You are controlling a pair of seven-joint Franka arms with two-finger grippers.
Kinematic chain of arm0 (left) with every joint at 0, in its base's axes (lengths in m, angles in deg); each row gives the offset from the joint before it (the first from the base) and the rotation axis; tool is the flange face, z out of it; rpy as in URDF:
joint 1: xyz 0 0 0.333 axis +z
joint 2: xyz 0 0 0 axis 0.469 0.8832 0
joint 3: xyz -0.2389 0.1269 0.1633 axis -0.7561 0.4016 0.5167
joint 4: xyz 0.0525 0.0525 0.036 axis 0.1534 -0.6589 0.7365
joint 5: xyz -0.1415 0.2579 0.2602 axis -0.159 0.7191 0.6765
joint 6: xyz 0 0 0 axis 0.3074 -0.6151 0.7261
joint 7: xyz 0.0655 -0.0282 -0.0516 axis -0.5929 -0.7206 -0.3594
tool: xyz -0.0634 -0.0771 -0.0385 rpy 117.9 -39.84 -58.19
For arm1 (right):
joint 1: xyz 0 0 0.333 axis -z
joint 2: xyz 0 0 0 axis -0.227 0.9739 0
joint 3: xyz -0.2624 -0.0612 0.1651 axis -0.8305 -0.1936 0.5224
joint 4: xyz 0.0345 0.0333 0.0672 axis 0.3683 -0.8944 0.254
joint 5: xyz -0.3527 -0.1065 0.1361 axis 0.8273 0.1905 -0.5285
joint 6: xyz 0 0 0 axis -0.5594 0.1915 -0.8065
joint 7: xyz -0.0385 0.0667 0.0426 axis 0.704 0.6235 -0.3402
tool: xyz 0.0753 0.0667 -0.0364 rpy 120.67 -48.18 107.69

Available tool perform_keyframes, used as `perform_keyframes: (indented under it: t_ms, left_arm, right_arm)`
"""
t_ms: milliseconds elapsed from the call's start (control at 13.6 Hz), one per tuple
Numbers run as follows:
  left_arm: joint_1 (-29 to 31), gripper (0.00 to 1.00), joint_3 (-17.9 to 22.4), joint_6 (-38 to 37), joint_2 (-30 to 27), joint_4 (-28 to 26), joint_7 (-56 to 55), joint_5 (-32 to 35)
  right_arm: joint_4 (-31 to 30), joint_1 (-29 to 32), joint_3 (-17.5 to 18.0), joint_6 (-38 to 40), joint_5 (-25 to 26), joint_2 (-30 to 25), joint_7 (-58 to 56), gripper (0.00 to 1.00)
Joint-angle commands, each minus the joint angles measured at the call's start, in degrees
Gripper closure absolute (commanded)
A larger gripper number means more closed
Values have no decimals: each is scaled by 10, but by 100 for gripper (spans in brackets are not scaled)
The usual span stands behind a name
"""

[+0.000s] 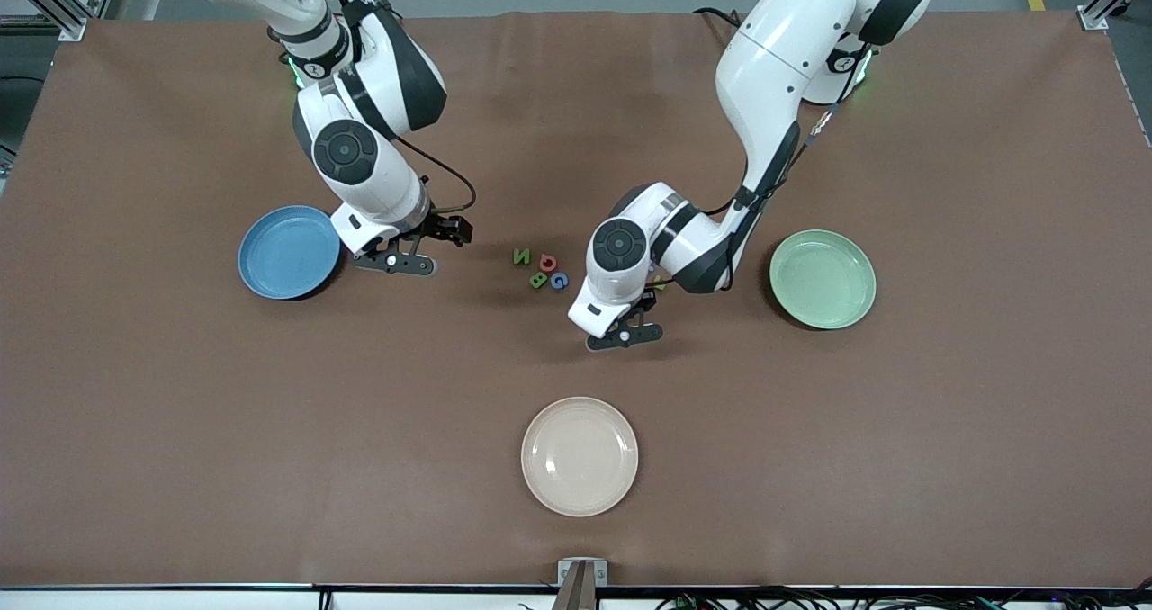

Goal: Sort uppercase to blue plate, lowercase to green plate
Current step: 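Close the left gripper on the green letter and lift it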

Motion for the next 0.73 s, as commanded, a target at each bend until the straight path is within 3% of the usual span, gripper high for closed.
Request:
perform_keyframes:
  t_ms: [0,440,660]
  left_arm:
    - [-1,35,1,13,-3,-10,-9,14]
    - [-3,37,0,13,-3,-14,-11,13]
    - [-2,54,0,13,-3,-14,-11,13]
  right_arm:
    - [-14,-7,-4,-5,0,-17,9,0]
    - [-14,-7,-4,-4,0,-17,9,0]
    - [-15,-7,-4,-4,0,-17,9,0]
